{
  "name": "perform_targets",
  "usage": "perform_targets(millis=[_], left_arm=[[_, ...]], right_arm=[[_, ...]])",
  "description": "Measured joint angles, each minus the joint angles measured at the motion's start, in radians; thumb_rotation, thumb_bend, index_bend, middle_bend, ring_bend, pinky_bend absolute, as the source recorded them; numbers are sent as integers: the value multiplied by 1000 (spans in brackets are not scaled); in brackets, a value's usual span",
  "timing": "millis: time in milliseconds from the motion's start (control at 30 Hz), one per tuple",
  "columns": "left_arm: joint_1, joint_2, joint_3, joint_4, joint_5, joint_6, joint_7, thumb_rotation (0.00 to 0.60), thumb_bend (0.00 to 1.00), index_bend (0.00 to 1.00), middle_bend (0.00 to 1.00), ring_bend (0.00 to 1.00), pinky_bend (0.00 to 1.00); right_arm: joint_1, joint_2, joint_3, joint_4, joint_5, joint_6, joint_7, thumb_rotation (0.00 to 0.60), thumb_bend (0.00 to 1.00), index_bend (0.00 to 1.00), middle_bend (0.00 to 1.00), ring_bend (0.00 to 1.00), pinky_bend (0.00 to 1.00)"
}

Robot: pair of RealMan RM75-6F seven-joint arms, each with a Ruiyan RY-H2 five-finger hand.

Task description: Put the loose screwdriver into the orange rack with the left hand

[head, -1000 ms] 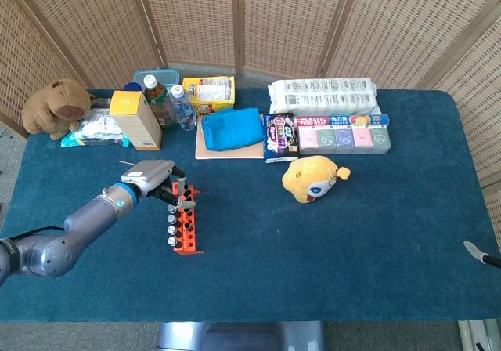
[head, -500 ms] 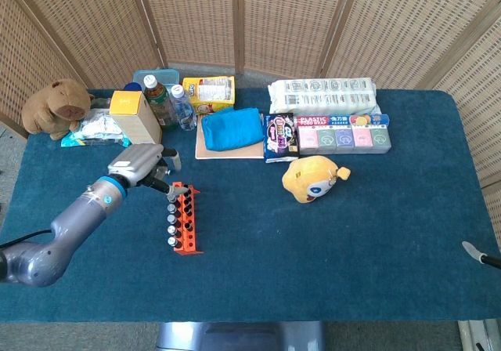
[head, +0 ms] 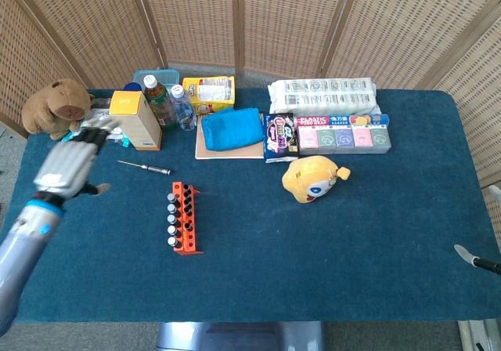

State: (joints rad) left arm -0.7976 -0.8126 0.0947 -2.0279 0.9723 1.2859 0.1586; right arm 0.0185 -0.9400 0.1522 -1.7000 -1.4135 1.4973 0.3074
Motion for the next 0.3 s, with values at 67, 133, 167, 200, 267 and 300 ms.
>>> perform_targets(millis=[67,133,167,200,267,300], left_arm=[[81,-5,23,10,64,83,3,600,107,0,0,0,233],[174,-18,51,34,128,166,-1,600,107,0,0,0,210],[213,-27,61,49,148,201,-2,600,107,0,0,0,202],[265,-43,73,74,170,246,0,600,105,0,0,0,193],[335,-78,84,117,197,310,8,600,101,0,0,0,178],[375,-105,89,144,210,342,14,600,99,0,0,0,169]], right_arm=[[0,-1,-2,2,-6,2,4,600,0,84,0,0,0],[-1,-1,-3,3,-14,11,9,600,0,84,0,0,0],[-2,-1,-4,5,-19,16,11,600,0,84,0,0,0],[-3,-2,-5,6,-22,19,14,600,0,84,0,0,0],[-5,-2,-6,7,-27,26,19,600,0,84,0,0,0],[-6,-2,-6,8,-29,29,21,600,0,84,0,0,0]])
